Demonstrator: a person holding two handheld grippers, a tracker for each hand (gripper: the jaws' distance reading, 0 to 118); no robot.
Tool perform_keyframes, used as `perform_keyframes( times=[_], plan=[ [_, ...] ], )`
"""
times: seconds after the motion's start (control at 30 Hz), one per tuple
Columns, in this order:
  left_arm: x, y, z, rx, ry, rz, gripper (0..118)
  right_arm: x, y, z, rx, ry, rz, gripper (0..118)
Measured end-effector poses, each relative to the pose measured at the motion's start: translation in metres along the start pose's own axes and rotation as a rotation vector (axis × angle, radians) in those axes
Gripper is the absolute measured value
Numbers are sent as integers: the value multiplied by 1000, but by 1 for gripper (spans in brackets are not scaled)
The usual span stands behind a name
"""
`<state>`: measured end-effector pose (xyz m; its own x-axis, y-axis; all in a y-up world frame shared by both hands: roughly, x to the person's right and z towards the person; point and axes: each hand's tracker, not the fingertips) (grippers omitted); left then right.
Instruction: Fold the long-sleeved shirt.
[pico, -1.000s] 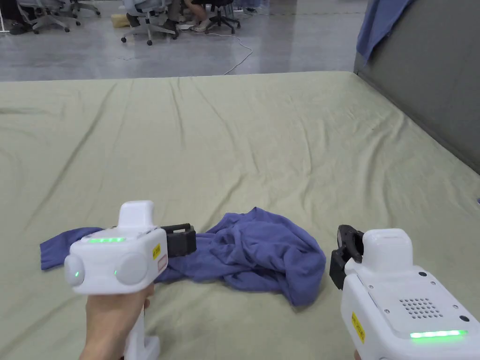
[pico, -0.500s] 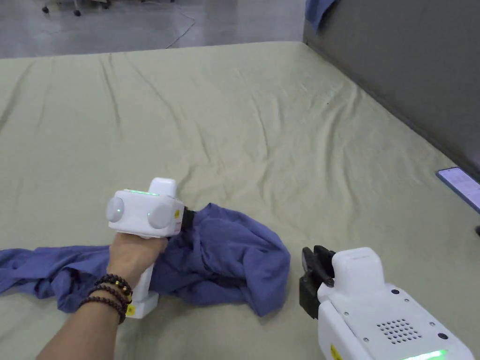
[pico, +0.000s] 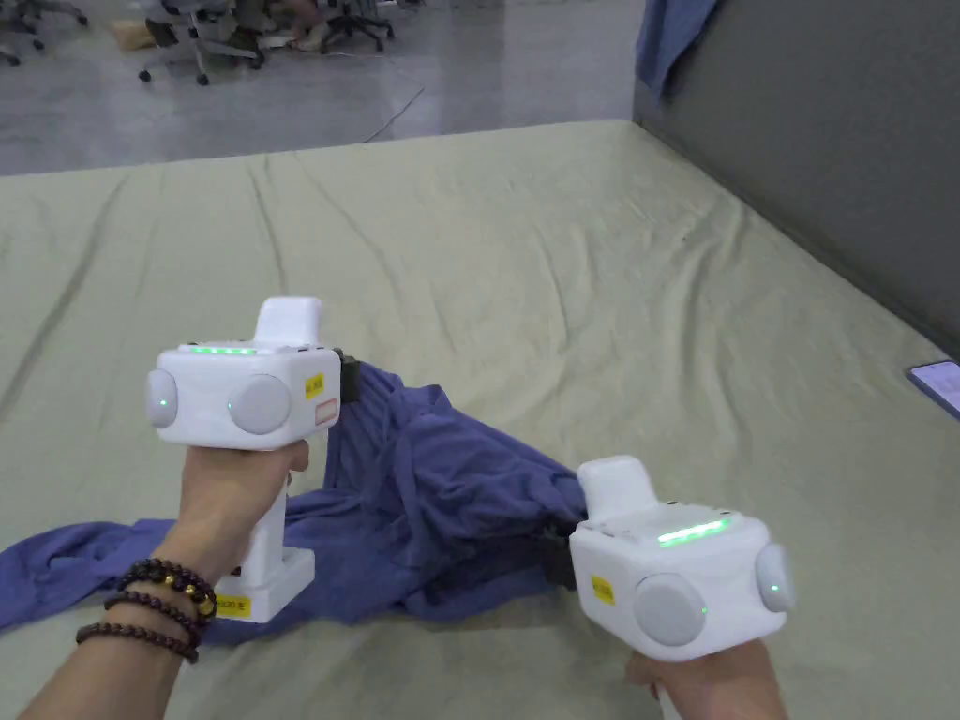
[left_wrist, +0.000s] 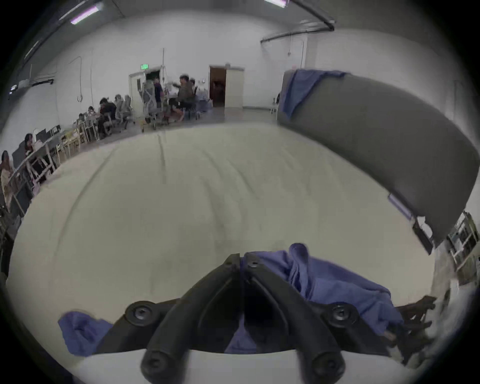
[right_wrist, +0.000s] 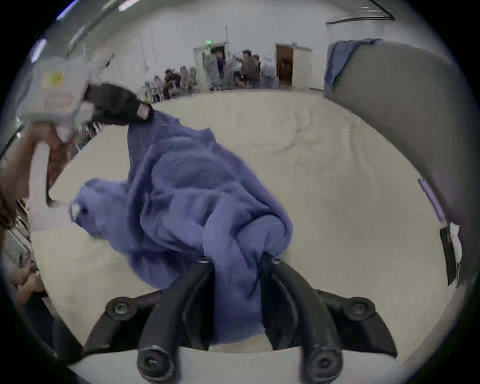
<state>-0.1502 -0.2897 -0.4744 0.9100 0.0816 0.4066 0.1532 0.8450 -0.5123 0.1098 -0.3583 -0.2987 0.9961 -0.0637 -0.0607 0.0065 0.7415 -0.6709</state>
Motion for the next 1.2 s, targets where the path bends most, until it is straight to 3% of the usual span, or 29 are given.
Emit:
perform_keyframes(
  times=[0.1, 0.17, 0.4, 0.5, 0.67, 0.9, 1.2],
  plan=[
    [-12, 38, 60, 137, 11, 18, 0, 10, 56, 44, 138, 45, 23, 22],
    [-18, 70, 109, 239, 19, 20, 0, 10, 115, 74, 234, 59, 89, 22],
    [-36, 198, 209, 478, 51, 60, 0, -28, 298, 150, 469, 39, 272, 22],
    [-37, 245, 230, 527, 143, 3, 0, -43, 367, 175, 516, 32, 270, 22],
    [-44, 294, 248, 573, 198, 50, 0, -55, 445, 203, 608, 7, 261, 22],
    [-46, 276, 226, 566, 170, 53, 0, -45, 432, 171, 563, -2, 202, 21],
    [-58, 122, 96, 325, 156, 105, 0, -34, 272, 0, 232, 51, 181, 21]
  ],
)
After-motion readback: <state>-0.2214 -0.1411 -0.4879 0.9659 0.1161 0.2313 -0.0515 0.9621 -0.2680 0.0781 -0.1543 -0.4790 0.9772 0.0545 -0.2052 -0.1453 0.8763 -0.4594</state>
